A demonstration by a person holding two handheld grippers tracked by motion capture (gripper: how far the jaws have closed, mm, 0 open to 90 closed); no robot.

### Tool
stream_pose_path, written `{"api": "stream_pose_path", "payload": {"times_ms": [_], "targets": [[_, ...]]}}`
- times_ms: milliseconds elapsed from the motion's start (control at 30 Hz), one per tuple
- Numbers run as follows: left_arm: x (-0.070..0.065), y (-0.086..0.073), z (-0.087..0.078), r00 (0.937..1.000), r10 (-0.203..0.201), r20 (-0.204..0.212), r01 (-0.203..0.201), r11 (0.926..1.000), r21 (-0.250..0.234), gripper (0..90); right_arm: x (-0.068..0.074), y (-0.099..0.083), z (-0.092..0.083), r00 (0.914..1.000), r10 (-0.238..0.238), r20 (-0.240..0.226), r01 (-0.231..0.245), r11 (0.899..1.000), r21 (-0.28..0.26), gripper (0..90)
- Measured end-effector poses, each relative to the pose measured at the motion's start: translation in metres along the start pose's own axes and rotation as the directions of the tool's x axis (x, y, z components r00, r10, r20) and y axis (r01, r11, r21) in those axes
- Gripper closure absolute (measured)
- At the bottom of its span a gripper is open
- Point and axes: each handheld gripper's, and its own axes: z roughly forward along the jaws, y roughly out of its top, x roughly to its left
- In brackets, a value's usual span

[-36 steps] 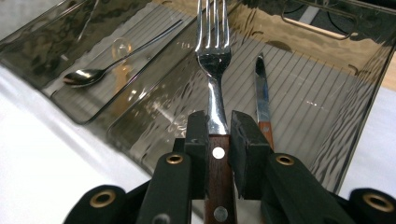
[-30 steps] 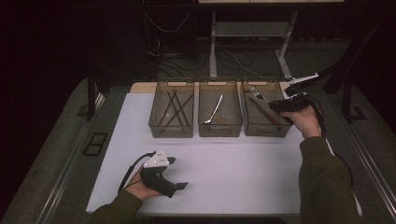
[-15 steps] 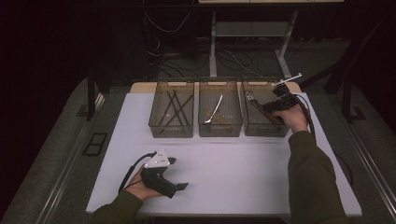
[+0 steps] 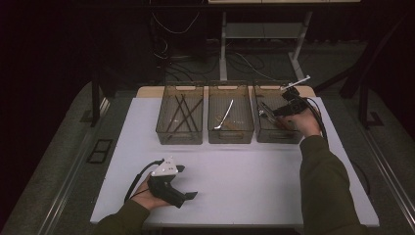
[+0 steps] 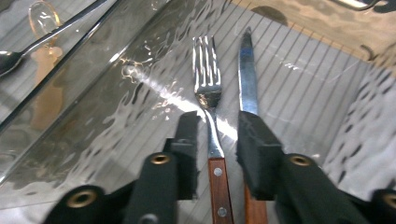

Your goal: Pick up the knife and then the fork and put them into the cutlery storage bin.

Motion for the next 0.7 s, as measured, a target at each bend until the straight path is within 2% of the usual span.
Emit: {"api": "stream_pose_path", "payload": {"times_ms": [167, 233, 333, 500, 633, 700], "targets": [[0.0, 0.0, 0.0, 1.0, 0.002, 0.0, -0.002, 1.0, 0.001, 0.0, -0.001, -0.002, -0.007, 0.9995, 0.023, -0.021, -0.023, 0.999, -0.032, 56.0], [0.0, 0.0, 0.0, 1.0, -0.001, -0.001, 0.001, 1.0, 0.001, 0.0, -0.001, -0.003, -0.011, 0.9997, 0.017, -0.019, -0.019, 0.998, -0.059, 51.1], [0.001, 0.0, 0.0, 1.0, -0.001, -0.002, 0.001, 1.0, 0.005, 0.0, 0.002, -0.005, -0.019, 0.9987, 0.018, -0.048, -0.023, 0.995, -0.1, 44.2], [0.001, 0.0, 0.0, 1.0, -0.002, -0.005, 0.002, 1.0, 0.005, 0.0, 0.005, -0.011, -0.029, 0.9962, 0.012, -0.086, -0.026, 0.986, -0.165, 34.4], [0.002, 0.0, 0.0, 1.0, 0.002, -0.008, -0.002, 1.0, 0.004, 0.0, 0.009, -0.02, -0.037, 0.9927, 0.013, -0.12, -0.04, 0.973, -0.228, 29.4], [0.002, 0.0, 0.0, 1.0, 0.001, -0.009, -0.001, 1.0, 0.004, 0.0, 0.011, -0.024, -0.039, 0.9923, 0.017, -0.123, -0.046, 0.97, -0.239, 25.7]]}}
